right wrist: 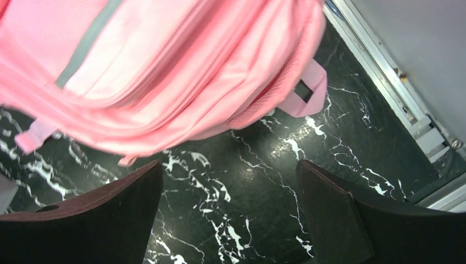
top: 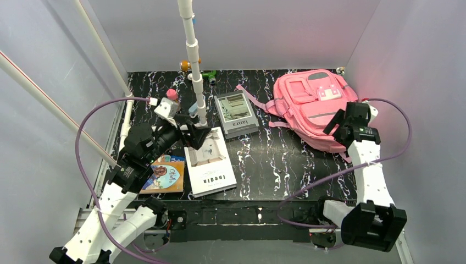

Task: Pack the student bag
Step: Unzip the student bag at the center of the board.

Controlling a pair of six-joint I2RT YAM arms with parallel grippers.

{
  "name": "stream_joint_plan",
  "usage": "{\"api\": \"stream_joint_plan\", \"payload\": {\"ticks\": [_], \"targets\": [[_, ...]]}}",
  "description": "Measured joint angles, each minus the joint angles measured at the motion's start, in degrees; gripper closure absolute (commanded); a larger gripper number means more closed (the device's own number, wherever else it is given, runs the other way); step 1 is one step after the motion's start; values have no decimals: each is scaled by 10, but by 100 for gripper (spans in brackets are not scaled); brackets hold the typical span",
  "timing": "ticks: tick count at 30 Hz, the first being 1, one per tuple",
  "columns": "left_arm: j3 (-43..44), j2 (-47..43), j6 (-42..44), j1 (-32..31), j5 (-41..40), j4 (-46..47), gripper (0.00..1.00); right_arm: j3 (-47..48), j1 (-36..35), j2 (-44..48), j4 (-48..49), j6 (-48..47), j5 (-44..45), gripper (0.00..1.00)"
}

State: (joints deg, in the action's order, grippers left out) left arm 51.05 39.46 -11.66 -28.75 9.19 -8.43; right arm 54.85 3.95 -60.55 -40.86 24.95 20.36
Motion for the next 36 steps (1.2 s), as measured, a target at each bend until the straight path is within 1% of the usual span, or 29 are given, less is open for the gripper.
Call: {"api": "stream_joint_plan", "payload": {"ticks": [3,5,11,17,21,25,27,32,34,36], "targets": [[0,7,0,-4,18,-7,1,-2,66,-35,14,4,-31,2],[1,14,1,-7,30,-18,1,-3,91,-62,24,7,-49,2],[2,41,1,-18,66,-44,1,-14,103,-99,68,17,-114,2],[13,78,1,-30,112,-62,1,-31,106,-133,114,20,-136,2],[26,109,0,-41,146,-67,1,-46,107,-167,148,21,-148,8],[35,135,-5,-52,170,-71,1,-66,107,-173,181,17,-156,22],[36,146,-8,-59,175,-73,1,-72,108,-173,195,13,-158,32],[42,173,-10,-82,176,-76,1,-90,111,-173,235,2,-163,69],[43,179,-10,-91,172,-77,1,-96,110,-169,245,-3,-167,80],[44,184,-10,-103,167,-79,1,-103,106,-156,242,-7,-169,88]]}}
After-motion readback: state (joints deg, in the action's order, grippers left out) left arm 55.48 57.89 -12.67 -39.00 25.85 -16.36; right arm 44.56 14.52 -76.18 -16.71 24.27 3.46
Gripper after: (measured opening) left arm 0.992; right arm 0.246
